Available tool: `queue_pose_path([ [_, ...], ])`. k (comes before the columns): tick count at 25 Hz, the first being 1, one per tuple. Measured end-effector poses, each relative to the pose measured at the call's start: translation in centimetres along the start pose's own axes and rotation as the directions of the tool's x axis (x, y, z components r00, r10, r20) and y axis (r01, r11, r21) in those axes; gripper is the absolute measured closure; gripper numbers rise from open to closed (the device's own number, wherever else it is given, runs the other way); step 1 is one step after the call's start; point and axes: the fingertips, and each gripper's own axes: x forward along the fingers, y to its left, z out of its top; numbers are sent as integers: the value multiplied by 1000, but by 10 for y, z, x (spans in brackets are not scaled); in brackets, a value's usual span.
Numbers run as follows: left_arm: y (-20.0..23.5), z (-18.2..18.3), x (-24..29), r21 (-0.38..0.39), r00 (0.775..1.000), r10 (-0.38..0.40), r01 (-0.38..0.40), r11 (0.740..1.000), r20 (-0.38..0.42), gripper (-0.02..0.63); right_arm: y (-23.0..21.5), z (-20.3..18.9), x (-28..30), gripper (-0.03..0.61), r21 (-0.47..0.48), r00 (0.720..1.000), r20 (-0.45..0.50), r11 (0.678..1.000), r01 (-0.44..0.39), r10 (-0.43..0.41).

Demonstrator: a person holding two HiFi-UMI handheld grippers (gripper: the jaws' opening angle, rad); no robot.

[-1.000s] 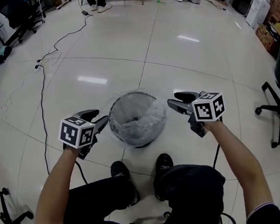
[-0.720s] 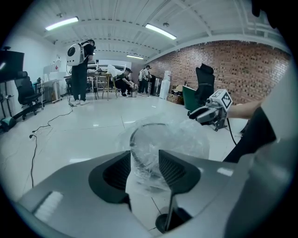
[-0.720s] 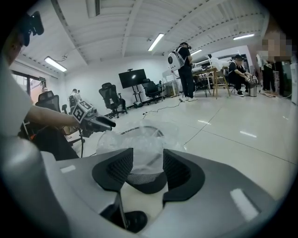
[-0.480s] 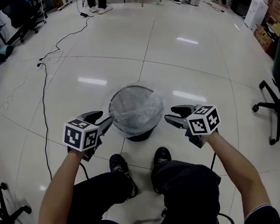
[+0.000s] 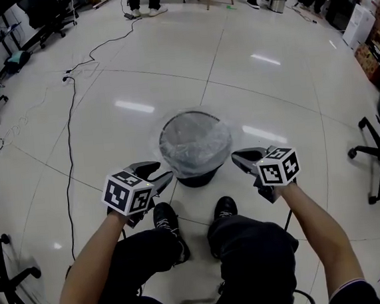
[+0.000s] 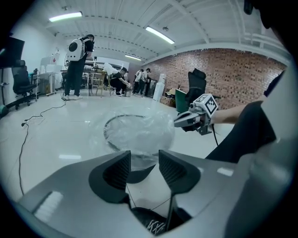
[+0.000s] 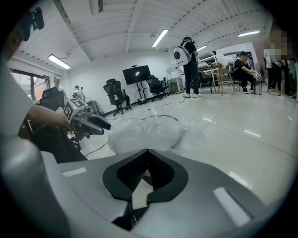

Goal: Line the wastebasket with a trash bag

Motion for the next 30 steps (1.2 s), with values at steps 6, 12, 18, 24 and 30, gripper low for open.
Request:
queue_pose_path([
  [6, -8, -11, 5, -23, 1000, 5, -5, 1000, 18, 428, -4, -4, 2, 393, 34, 1000, 1, 999, 18, -18],
  [12, -19, -6, 24, -57, 999, 24, -22, 998, 44, 428, -12, 1, 11, 381, 62, 998, 26, 997, 53, -55],
  [18, -16, -8, 39, -26, 996, 84, -84, 996, 34, 466, -7, 3, 19, 577, 11, 997, 33, 997, 71, -71],
  [24, -26, -4, 35, 11, 998, 57, -57, 998, 35, 601, -3, 2, 6, 577, 1, 999, 27, 999, 40, -40],
  [30, -41, -6, 23, 24, 1000, 13, -13, 1000, 11, 601, 12, 1, -8, 577, -28, 1000, 11, 1000, 10, -9],
])
